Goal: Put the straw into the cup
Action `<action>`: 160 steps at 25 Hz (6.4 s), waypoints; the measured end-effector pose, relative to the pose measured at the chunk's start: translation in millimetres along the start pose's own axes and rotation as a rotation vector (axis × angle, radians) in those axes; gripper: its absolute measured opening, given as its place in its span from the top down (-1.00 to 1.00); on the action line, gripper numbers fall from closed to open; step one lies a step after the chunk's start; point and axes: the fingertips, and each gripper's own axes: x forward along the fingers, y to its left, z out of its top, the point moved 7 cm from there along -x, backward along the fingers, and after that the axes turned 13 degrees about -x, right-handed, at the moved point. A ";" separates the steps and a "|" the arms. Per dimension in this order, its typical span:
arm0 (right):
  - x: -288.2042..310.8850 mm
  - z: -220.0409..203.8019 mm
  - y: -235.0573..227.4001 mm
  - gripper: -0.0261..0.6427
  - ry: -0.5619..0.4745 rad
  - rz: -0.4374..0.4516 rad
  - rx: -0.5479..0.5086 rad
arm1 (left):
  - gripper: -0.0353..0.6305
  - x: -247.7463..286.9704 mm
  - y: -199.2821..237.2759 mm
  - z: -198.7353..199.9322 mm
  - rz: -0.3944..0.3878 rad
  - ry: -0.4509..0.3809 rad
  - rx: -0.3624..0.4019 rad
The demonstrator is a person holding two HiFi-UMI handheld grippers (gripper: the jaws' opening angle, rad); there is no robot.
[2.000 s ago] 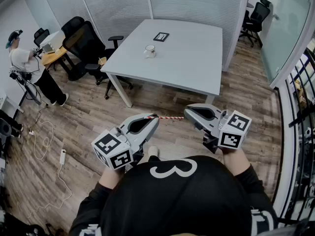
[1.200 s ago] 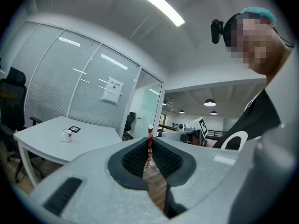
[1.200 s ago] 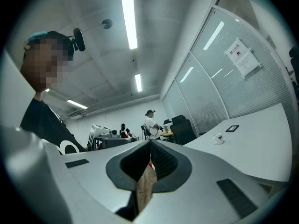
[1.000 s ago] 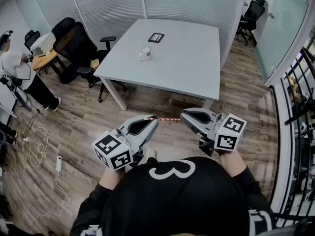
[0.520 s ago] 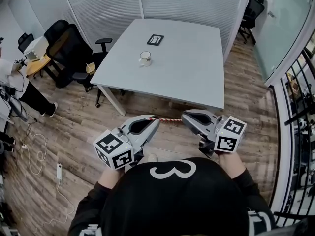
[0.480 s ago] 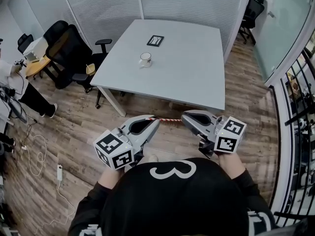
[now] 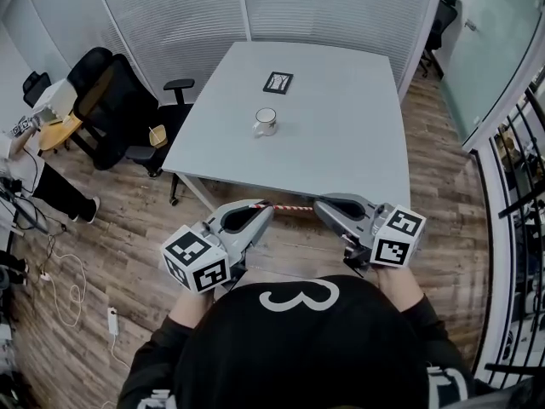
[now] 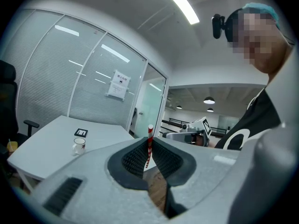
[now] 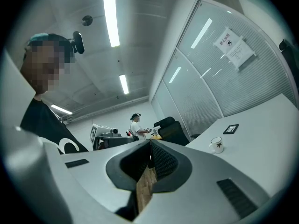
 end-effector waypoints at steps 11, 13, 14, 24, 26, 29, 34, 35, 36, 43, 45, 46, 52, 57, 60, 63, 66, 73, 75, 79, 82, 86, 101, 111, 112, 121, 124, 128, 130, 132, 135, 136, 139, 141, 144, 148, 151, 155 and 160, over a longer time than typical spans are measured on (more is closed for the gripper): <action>62.2 -16.3 -17.8 0.88 0.018 -0.023 0.030 | 0.79 -15.4 63.6 14.9 -0.010 0.001 -0.013; 67.3 -17.1 -20.5 0.88 0.026 -0.023 0.029 | 0.79 -17.0 69.4 15.3 -0.008 -0.005 -0.018; 69.5 -16.5 -22.0 0.88 0.028 -0.021 0.027 | 0.79 -17.3 71.5 16.0 -0.007 -0.009 -0.019; 91.4 -17.7 -53.1 0.88 0.033 -0.016 0.045 | 0.79 -6.1 102.6 24.6 0.016 -0.011 -0.045; 94.5 -17.9 -65.2 0.88 0.031 -0.021 0.056 | 0.79 1.0 109.5 29.0 0.018 -0.007 -0.049; 104.1 -12.2 -86.8 0.88 0.030 -0.018 0.057 | 0.79 14.9 125.2 40.9 0.021 -0.001 -0.053; 117.9 -9.6 -128.4 0.88 0.043 -0.024 0.067 | 0.79 43.6 154.5 57.8 0.023 0.007 -0.066; 119.7 -10.1 -136.8 0.88 0.045 -0.024 0.071 | 0.79 50.2 159.7 59.1 0.024 0.013 -0.069; 121.6 -10.6 -145.4 0.88 0.048 -0.024 0.076 | 0.79 56.9 165.1 60.6 0.025 0.020 -0.073; 142.3 -12.2 -210.6 0.88 0.055 -0.019 0.106 | 0.79 101.6 211.1 78.0 0.044 0.044 -0.098; 145.8 -14.5 -230.6 0.88 0.055 -0.016 0.120 | 0.79 116.0 225.5 82.4 0.057 0.047 -0.107; 146.5 -15.8 -239.7 0.88 0.055 -0.016 0.126 | 0.79 122.6 231.3 84.0 0.062 0.048 -0.111; 148.1 -21.9 -258.7 0.88 0.047 -0.015 0.139 | 0.79 133.9 243.6 86.0 0.093 0.043 -0.114; 146.9 -16.8 -277.1 0.88 0.036 -0.003 0.124 | 0.79 149.7 242.0 94.0 0.101 0.032 -0.079; 145.0 -15.7 -290.5 0.88 0.027 -0.004 0.129 | 0.79 161.5 246.8 97.9 0.107 0.036 -0.069; 144.4 -19.1 -291.4 0.88 0.025 -0.010 0.132 | 0.79 161.5 248.1 98.7 0.108 0.027 -0.061; 149.0 -20.0 -291.5 0.88 0.022 -0.019 0.134 | 0.79 159.3 254.2 101.0 0.105 0.029 -0.058; 165.1 -21.3 -301.4 0.88 0.025 -0.073 0.165 | 0.79 160.7 284.7 116.5 0.079 0.056 -0.077; 167.8 -23.8 -304.0 0.88 0.028 -0.091 0.176 | 0.79 162.0 292.4 117.1 0.072 0.070 -0.083; 171.6 -27.8 -308.6 0.88 0.034 -0.124 0.203 | 0.79 167.8 307.5 117.6 0.058 0.096 -0.107; 182.2 -32.6 -314.6 0.88 0.042 -0.141 0.216 | 0.79 172.6 326.8 118.3 0.054 0.120 -0.112; 193.7 -39.5 -321.6 0.88 0.053 -0.163 0.233 | 0.79 175.8 348.3 118.4 0.047 0.143 -0.127; 220.2 -68.0 -344.9 0.88 0.096 -0.239 0.300 | 0.79 189.9 408.9 116.0 0.033 0.203 -0.140; 219.7 -79.0 -348.4 0.88 0.101 -0.280 0.328 | 0.79 200.8 426.7 100.0 0.033 0.258 -0.178; 219.4 -80.3 -348.4 0.88 0.102 -0.285 0.330 | 0.79 201.4 428.9 97.5 0.036 0.264 -0.179; 217.4 -85.1 -350.2 0.88 0.110 -0.305 0.344 | 0.79 210.8 439.8 81.9 0.056 0.291 -0.191; 215.9 -86.9 -350.1 0.88 0.114 -0.308 0.347 | 0.79 213.8 441.5 77.0 0.066 0.303 -0.177; 214.7 -89.3 -350.2 0.88 0.124 -0.312 0.347 | 0.79 216.2 443.5 68.9 0.073 0.317 -0.171; 214.7 -89.6 -350.5 0.88 0.127 -0.312 0.347 | 0.79 216.2 445.2 66.0 0.075 0.320 -0.180; 214.0 -89.6 -350.5 0.88 0.127 -0.313 0.348 | 0.79 215.6 446.0 63.7 0.077 0.320 -0.187; 212.8 -89.9 -350.5 0.88 0.127 -0.314 0.348 | 0.79 214.9 446.2 61.5 0.077 0.312 -0.198; 212.7 -90.2 -350.6 0.88 0.127 -0.314 0.348 | 0.79 215.1 446.5 60.8 0.078 0.310 -0.200; 212.2 -91.0 -350.3 0.88 0.127 -0.315 0.351 | 0.79 215.8 447.3 58.2 0.082 0.312 -0.205; 211.6 -91.6 -350.1 0.88 0.129 -0.316 0.352 | 0.79 215.8 448.5 56.8 0.084 0.309 -0.213; 210.3 -93.0 -350.3 0.88 0.130 -0.320 0.355 | 0.79 215.2 453.1 55.4 0.089 0.296 -0.243; 209.0 -94.9 -350.8 0.88 0.127 -0.327 0.361 | 0.79 213.3 459.1 54.7 0.098 0.281 -0.287; 208.6 -95.8 -349.8 0.88 0.130 -0.328 0.366 | 0.79 210.7 460.2 53.2 0.101 0.275 -0.311; 210.0 -97.1 -350.2 0.88 0.131 -0.328 0.370 | 0.79 209.0 462.5 52.0 0.099 0.264 -0.343; 212.4 -99.2 -350.4 0.88 0.133 -0.327 0.380 | 0.79 207.3 463.0 50.2 0.094 0.268 -0.339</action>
